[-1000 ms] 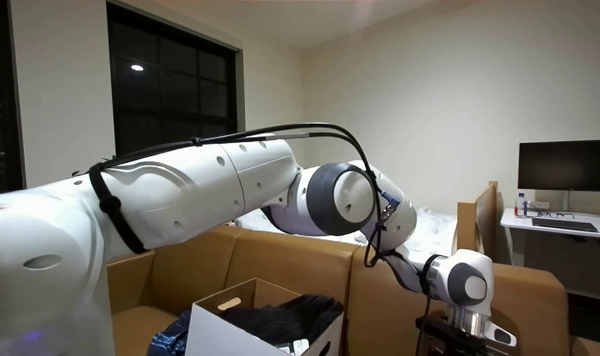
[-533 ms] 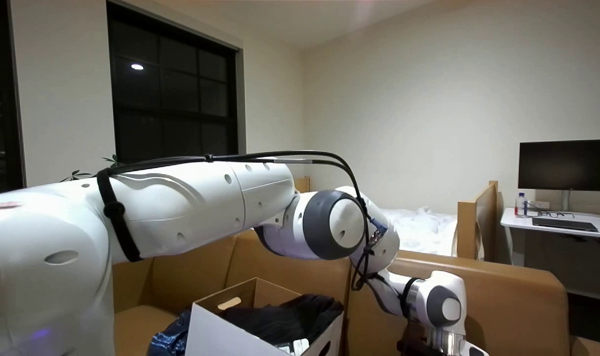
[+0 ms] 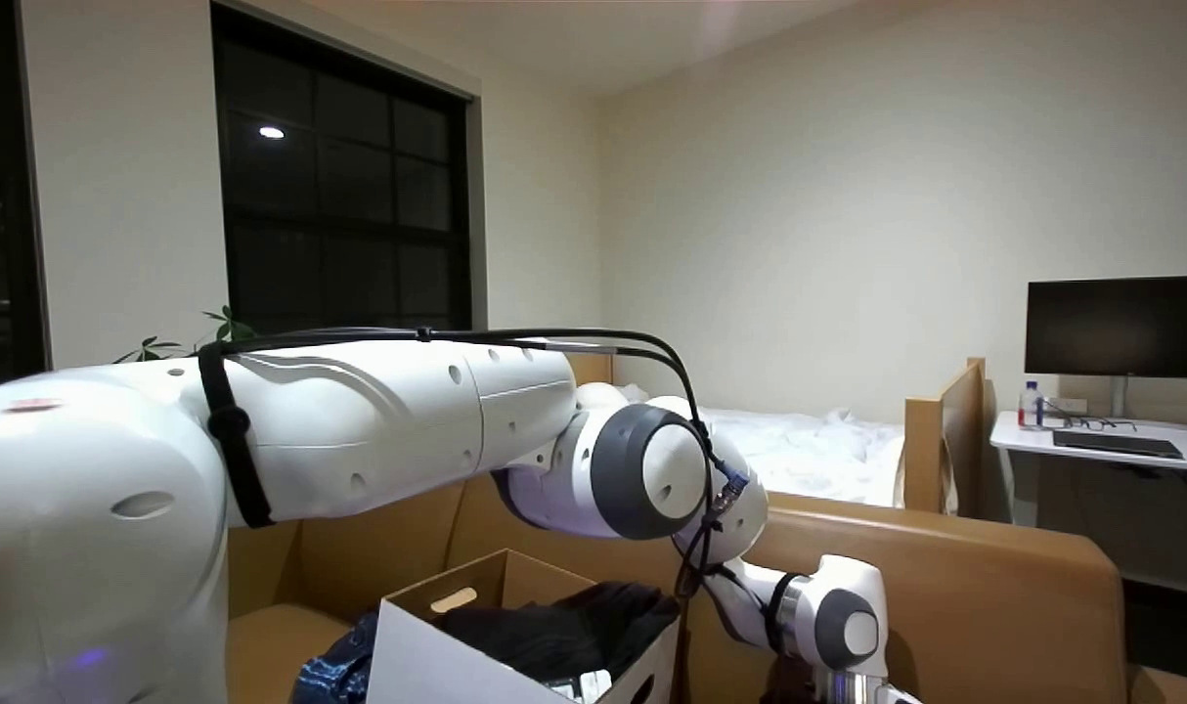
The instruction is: Pick the plastic bag and put it in the box
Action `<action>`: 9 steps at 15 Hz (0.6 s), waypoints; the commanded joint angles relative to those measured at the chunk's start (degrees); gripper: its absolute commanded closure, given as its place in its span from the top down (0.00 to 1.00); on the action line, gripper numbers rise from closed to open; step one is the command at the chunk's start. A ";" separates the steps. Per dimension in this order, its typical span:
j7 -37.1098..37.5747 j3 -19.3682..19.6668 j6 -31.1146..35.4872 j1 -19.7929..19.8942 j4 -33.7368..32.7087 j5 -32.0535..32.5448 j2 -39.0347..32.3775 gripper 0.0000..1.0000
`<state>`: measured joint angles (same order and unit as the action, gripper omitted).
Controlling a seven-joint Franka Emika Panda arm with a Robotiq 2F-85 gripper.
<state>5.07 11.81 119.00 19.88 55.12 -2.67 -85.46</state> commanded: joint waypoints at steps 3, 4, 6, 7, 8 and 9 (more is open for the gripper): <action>-0.85 -2.64 -8.74 -0.46 0.55 1.09 -0.08 0.75; 0.02 -2.43 -9.96 -0.79 0.62 1.20 -0.10 0.73; 1.72 -1.61 -10.77 -0.98 0.69 1.31 -0.13 0.59; 2.43 -1.25 -10.49 -0.90 0.71 1.28 -0.13 0.53; 4.42 -0.41 -8.37 -0.52 0.74 1.11 -0.13 0.45; 5.85 0.22 -7.57 -0.21 0.58 1.03 -0.13 0.39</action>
<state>6.62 10.66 109.40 18.88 55.38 -2.64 -85.59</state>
